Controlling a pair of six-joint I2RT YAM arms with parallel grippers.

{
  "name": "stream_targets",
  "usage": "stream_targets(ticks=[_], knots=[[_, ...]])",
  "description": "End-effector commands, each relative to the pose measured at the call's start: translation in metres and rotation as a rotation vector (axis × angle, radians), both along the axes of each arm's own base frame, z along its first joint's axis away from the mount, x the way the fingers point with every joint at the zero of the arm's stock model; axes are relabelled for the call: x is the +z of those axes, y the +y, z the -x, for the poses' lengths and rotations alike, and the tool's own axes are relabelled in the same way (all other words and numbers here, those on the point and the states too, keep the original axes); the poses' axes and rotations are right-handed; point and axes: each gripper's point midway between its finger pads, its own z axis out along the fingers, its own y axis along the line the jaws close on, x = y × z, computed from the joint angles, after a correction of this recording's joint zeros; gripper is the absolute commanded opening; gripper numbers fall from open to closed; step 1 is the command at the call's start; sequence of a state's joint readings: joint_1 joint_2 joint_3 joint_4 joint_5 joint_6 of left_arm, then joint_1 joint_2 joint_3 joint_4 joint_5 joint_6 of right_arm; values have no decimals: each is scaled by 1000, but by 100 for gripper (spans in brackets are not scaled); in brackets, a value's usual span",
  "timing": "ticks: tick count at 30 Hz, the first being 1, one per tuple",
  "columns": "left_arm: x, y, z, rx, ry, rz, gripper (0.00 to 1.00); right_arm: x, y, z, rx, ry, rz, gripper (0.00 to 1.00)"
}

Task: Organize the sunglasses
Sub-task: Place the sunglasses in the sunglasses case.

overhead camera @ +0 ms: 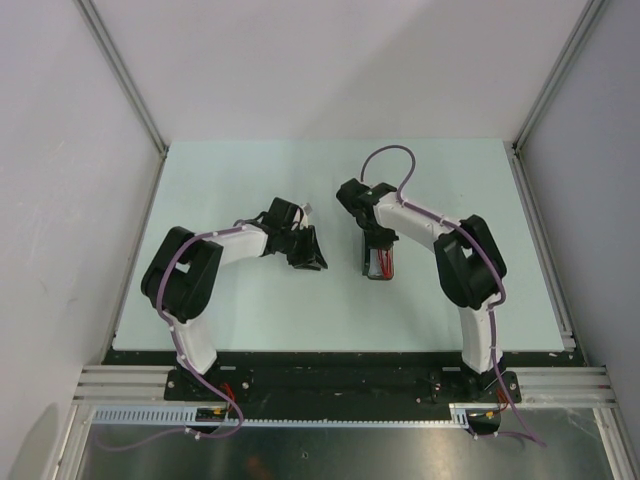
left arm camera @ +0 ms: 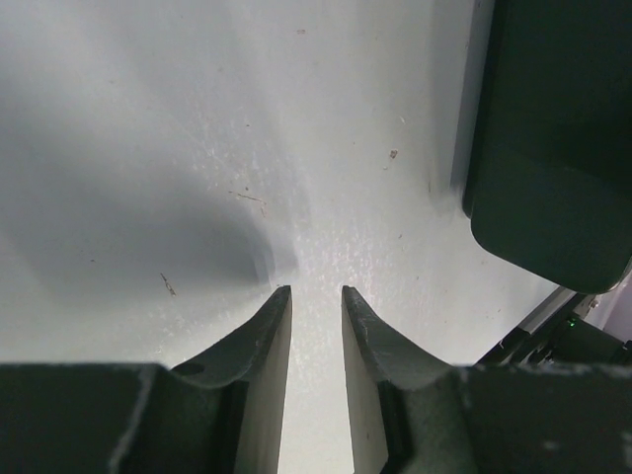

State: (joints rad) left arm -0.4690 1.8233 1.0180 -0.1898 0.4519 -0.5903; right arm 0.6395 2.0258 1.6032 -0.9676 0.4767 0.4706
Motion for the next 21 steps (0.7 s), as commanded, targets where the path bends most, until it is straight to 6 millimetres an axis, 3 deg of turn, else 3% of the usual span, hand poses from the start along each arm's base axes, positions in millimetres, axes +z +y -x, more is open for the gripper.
stream_targets(ticks=[1, 21], knots=[[25, -5, -9, -21, -64, 42, 32, 7, 0, -13, -42, -55, 22, 0], [24, -5, -8, -26, -59, 44, 32, -3, -7, -17, -79, -71, 76, 0]])
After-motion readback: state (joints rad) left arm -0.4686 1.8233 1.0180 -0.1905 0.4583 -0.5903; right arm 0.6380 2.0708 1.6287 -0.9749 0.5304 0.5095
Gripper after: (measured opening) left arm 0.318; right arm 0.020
